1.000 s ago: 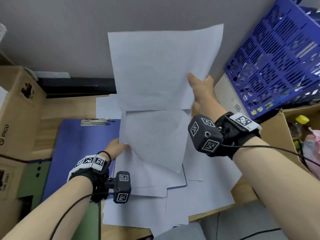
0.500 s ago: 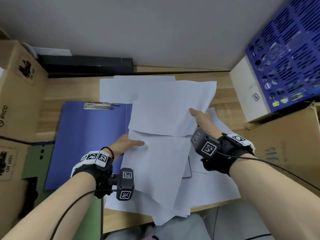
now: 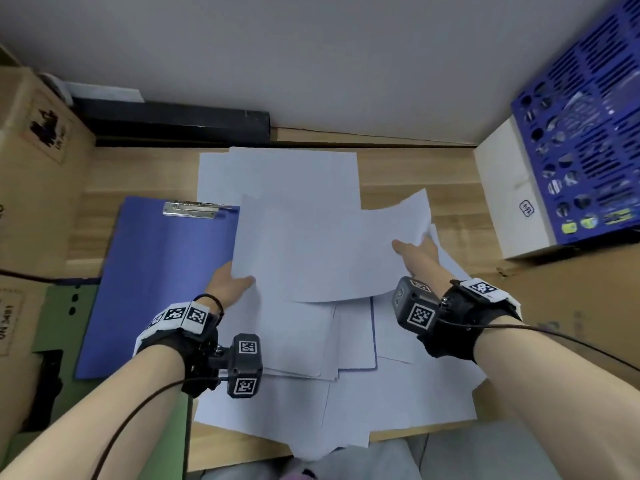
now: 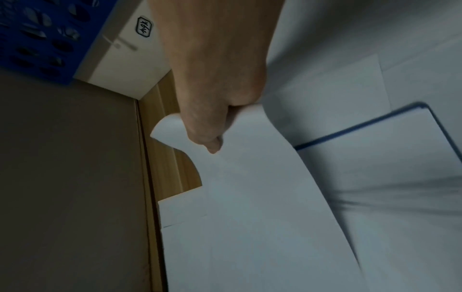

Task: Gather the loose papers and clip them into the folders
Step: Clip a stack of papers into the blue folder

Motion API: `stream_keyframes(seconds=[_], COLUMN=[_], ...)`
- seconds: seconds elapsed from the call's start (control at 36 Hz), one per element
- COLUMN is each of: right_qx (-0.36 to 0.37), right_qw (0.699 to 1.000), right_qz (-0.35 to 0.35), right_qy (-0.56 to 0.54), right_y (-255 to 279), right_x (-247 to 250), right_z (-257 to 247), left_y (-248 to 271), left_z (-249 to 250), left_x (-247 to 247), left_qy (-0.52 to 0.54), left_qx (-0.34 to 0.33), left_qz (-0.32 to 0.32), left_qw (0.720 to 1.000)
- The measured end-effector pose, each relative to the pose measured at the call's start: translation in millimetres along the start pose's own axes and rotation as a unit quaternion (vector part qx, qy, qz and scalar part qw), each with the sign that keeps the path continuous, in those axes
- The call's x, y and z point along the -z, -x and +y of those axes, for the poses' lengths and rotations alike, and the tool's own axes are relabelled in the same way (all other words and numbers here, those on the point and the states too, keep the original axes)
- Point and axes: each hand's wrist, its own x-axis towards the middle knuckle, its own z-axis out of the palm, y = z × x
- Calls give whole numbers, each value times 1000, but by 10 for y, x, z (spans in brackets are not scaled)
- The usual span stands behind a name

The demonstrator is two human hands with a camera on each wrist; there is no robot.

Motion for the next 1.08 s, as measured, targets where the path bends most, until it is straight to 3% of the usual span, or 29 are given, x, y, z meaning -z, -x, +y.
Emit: stream_keyframes(seconds=[0.11, 0.19, 0.53, 0.69, 0.86, 1.0, 1.08], right_qx=[-8, -16, 60, 77, 98, 67, -3], right_qw=[986, 962, 919, 928, 940, 968, 978], right_qz=[-135, -219, -316, -308, -230, -145, -144], right_qy=[97, 162, 229, 194, 232, 195, 151], right_y=[-24, -45, -111, -150, -291, -391, -369], right_x=[88, 95, -382, -570, -419, -201, -140], right_z=[-37, -83, -228, -233, -158, 47, 164], left_y=[-83, -118, 13, -10, -39, -54, -56], left_z=[57, 123, 275, 319, 329, 321, 305], left_x=[27, 35, -102, -188, -206, -189, -180], left_qy=[0, 10, 44, -36, -71, -32, -6], left_qx=[7, 12, 3, -48, -84, -76, -59], left_qz=[25, 7, -131, -133, -113, -98, -92], left_qw=[1000, 1000, 990, 989, 987, 992, 994])
